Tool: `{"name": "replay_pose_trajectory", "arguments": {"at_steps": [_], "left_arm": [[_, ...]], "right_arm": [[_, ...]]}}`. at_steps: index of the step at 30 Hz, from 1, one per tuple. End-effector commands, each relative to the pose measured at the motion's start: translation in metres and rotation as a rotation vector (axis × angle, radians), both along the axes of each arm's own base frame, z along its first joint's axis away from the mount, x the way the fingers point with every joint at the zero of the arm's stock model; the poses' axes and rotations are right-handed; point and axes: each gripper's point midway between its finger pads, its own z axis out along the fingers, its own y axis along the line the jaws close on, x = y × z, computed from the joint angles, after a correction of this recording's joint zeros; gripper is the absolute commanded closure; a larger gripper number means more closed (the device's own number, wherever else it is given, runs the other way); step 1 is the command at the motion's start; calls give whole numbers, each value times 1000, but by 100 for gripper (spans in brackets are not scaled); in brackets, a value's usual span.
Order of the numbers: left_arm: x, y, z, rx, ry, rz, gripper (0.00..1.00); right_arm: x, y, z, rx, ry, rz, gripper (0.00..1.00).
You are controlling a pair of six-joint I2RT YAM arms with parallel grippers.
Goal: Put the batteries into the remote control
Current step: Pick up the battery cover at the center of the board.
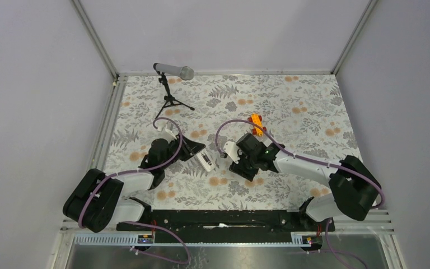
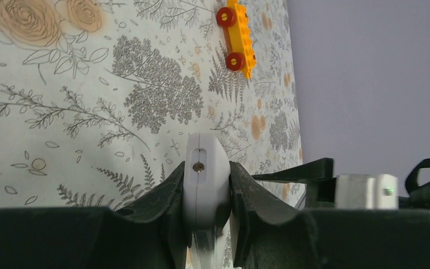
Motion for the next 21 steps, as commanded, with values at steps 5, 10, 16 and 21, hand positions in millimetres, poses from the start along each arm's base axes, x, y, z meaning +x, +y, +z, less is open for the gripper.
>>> {"name": "replay_pose_trajectory", "arguments": {"at_steps": [5, 10, 16, 21], "left_arm": [[20, -6, 45, -47, -165, 20, 100], [20, -7, 46, -45, -164, 13, 100], [20, -7, 47, -37, -164, 8, 100], [20, -7, 46, -29, -164, 7, 100]], "right_arm": [[10, -20, -27, -191, 6, 33, 40], [10, -15, -35, -190, 50, 48, 46], [3, -11, -37, -163, 157, 49, 67], [0, -12, -38, -163, 164, 46, 72]]}}
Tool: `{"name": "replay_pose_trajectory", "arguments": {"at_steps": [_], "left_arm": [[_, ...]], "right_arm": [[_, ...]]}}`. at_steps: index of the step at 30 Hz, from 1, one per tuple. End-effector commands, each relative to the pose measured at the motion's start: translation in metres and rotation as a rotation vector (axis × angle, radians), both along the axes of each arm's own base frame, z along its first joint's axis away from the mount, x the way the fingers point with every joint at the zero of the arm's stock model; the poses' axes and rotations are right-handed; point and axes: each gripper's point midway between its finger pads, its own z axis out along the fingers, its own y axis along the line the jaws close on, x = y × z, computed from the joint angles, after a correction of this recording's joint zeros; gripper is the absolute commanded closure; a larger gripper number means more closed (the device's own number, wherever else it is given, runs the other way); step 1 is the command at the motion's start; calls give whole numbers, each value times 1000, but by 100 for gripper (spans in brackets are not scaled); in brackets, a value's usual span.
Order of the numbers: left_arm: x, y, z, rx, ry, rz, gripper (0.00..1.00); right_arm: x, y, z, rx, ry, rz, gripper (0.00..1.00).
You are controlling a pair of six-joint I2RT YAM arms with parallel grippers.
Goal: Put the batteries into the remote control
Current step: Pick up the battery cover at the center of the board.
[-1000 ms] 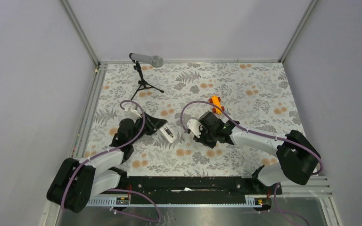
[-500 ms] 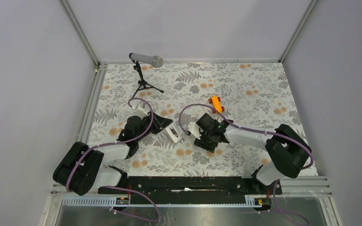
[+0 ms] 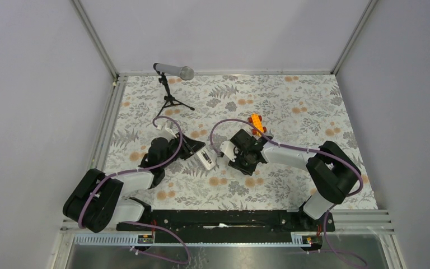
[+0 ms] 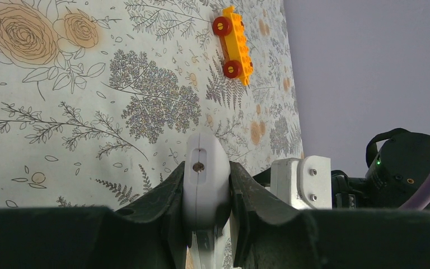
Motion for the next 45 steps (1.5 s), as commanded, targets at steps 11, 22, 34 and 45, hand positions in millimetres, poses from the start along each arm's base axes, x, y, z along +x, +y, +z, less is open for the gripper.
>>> {"name": "replay_pose_trajectory", "arguments": {"at_steps": [11, 22, 34, 45], "left_arm": [[18, -22, 34, -26, -119, -27, 100], [30, -57, 28, -16, -116, -62, 100], [32, -80, 7, 78, -98, -82, 100], [21, -97, 7, 71, -103, -138, 100]], "right_arm": [[-2, 10, 32, 153, -25, -115, 72], [9, 27, 66, 302, -36, -394, 70], [25, 45, 67, 394, -22, -580, 70], [37, 64, 82, 485, -19, -621, 68]]}}
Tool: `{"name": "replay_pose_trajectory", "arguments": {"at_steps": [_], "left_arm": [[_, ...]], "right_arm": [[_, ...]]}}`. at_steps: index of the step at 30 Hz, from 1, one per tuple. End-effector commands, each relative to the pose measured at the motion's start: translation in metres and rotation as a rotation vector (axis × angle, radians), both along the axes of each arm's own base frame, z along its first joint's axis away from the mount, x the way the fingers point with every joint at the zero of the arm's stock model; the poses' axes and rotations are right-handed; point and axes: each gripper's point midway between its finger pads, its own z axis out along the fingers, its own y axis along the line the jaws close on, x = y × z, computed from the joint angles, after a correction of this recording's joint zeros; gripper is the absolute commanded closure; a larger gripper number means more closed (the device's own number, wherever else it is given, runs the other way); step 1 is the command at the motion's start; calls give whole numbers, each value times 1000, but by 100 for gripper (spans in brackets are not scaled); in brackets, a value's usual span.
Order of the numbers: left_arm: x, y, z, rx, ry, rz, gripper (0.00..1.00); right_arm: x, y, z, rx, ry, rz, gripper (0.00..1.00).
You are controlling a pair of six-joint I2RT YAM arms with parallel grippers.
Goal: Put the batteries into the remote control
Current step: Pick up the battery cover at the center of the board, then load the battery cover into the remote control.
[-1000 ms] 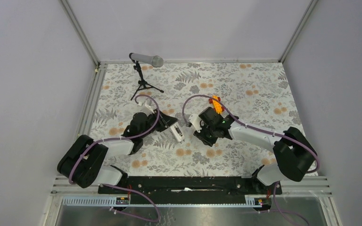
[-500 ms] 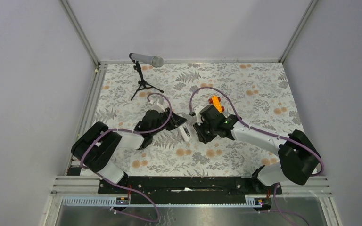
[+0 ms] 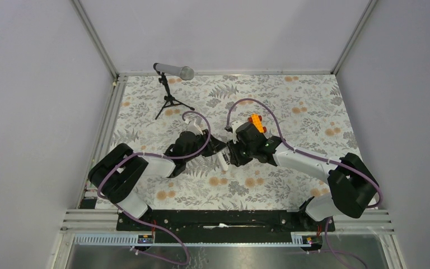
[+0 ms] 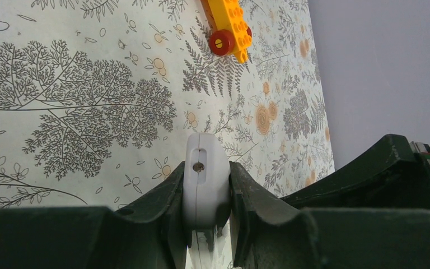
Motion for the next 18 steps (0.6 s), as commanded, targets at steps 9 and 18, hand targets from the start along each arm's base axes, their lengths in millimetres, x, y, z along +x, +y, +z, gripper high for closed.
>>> {"name": "replay_pose_trajectory", "arguments": {"at_steps": [9, 18], "left_arm": [[10, -16, 28, -47, -94, -22, 100], [12, -18, 37, -80, -97, -11, 100]], "right_arm": [[20, 22, 23, 104, -49, -49, 67], [16, 21, 19, 104, -22, -48, 67]]}}
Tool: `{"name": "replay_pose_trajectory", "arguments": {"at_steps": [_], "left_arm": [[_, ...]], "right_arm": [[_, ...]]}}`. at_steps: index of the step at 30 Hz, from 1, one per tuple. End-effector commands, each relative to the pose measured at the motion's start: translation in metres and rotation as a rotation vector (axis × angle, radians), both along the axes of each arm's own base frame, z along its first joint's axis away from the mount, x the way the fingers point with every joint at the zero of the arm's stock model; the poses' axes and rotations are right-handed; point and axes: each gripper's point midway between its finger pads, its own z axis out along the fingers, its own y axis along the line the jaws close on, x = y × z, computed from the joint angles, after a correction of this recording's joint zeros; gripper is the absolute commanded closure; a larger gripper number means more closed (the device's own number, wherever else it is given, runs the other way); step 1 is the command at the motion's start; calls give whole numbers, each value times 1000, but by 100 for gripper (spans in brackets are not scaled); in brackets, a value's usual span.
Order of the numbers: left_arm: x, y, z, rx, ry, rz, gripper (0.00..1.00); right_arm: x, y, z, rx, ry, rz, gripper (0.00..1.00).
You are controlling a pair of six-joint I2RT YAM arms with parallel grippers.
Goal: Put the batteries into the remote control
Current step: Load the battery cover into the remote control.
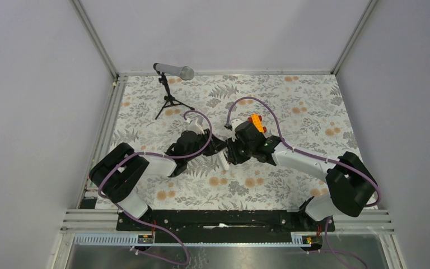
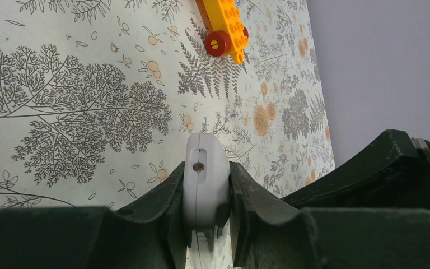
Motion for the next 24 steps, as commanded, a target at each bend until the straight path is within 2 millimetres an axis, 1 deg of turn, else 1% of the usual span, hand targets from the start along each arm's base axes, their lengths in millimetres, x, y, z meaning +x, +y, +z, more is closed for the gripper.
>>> {"name": "replay_pose_trajectory", "arguments": {"at_steps": [1, 11, 20, 24], "left_arm": [[12, -12, 35, -85, -89, 4, 100], [11, -14, 35, -97, -82, -8, 100], [10, -16, 34, -98, -77, -19, 100], [10, -17, 38, -113, -80, -23, 100]], "right_arm": [[8, 9, 14, 47, -22, -14, 67], [13, 15, 18, 68, -30, -19, 67], [12, 18, 20, 88, -24, -20, 67], [12, 18, 17, 88, -13, -26, 67]]}}
